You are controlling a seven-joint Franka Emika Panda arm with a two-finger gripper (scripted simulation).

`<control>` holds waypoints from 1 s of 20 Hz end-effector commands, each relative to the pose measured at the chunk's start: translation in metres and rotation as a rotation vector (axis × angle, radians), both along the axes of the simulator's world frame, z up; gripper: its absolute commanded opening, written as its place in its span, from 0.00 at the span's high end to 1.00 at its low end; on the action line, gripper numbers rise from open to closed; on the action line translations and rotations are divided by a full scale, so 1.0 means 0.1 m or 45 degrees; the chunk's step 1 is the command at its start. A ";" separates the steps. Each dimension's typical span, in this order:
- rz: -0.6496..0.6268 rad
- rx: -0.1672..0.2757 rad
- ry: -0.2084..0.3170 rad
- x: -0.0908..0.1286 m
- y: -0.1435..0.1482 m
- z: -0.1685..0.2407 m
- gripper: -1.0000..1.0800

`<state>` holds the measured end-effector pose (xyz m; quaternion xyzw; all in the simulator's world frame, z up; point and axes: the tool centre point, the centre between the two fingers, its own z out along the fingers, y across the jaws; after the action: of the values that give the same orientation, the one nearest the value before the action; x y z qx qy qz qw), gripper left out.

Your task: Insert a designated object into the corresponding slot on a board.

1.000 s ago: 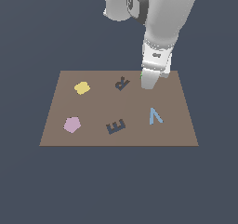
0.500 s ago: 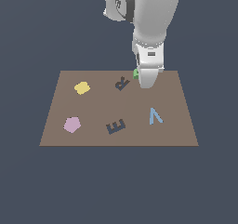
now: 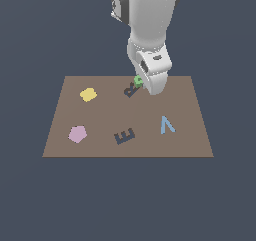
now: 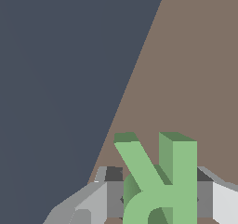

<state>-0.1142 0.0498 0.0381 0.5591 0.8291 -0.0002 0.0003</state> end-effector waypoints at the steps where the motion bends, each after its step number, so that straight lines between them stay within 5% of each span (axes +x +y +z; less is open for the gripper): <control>1: 0.108 0.000 -0.001 0.03 -0.08 0.01 1.00; 20: 0.593 -0.001 0.000 0.27 -0.38 0.02 1.00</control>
<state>-0.0882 0.0127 0.0402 0.3611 0.9325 -0.0004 0.0004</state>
